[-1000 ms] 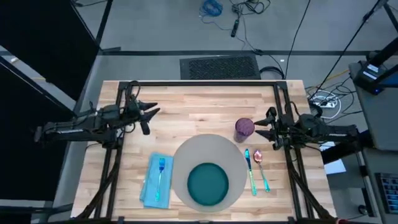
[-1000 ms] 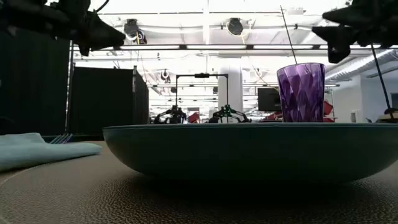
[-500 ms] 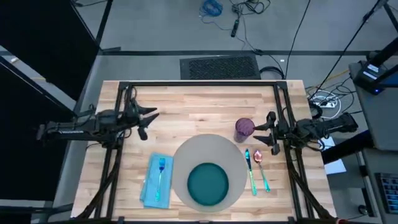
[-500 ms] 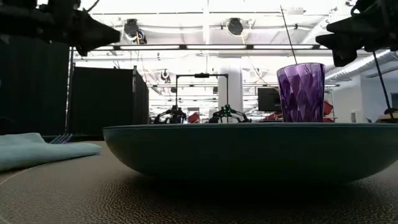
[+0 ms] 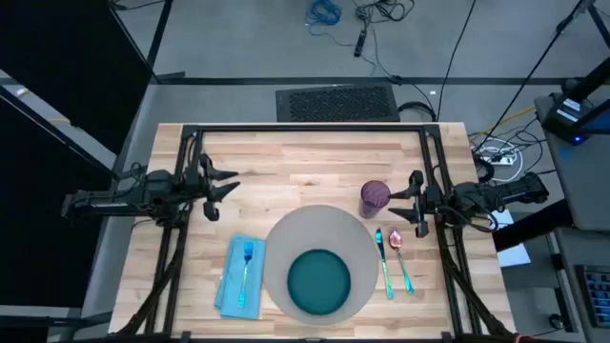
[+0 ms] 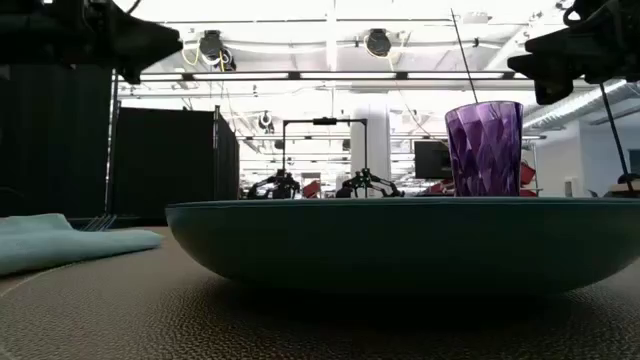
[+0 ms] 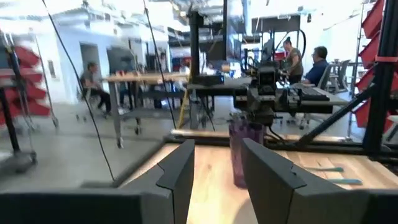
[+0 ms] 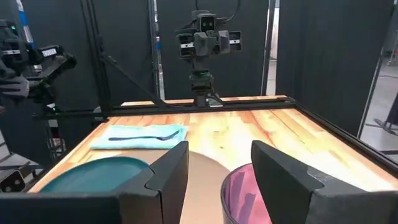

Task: Set table place
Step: Put the purple cup on the top of the gray mat

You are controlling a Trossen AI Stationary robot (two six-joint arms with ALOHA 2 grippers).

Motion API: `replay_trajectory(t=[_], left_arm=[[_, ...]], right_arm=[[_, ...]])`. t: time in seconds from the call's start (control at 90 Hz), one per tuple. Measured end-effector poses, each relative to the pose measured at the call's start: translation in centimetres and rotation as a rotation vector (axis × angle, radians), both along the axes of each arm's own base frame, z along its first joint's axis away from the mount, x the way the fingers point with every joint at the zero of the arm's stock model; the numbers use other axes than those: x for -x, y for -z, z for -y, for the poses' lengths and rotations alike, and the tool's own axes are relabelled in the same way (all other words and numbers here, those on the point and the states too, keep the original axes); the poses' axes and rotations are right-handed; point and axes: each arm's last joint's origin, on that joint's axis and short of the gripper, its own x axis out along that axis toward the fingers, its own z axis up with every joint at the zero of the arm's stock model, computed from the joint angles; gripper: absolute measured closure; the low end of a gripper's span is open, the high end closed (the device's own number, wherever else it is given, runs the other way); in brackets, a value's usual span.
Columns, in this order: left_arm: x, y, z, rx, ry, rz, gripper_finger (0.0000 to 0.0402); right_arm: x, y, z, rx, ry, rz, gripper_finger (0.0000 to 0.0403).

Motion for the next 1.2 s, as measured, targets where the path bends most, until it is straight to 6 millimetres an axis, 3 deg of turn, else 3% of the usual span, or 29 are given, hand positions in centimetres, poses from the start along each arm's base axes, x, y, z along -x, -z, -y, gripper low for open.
replay_trajectory(t=[0.2,0.456,1.2], left_arm=[[-0.1,1.0,0.1,0.081,0.042,-0.093,0.0285],[0.0,3.4,0.1,0.082,0.030,0.094,0.0285],[0.0,6.7,0.0,0.158,-0.014,-0.215,0.0285]], right_arm=[[0.0,0.3,0.1,-0.035,0.012,-0.017,0.0241],[-0.6,2.3,0.0,-0.070,0.013,-0.007,0.0241],[-1.6,3.2,-0.1,-0.012,0.032,-0.091,0.0241]])
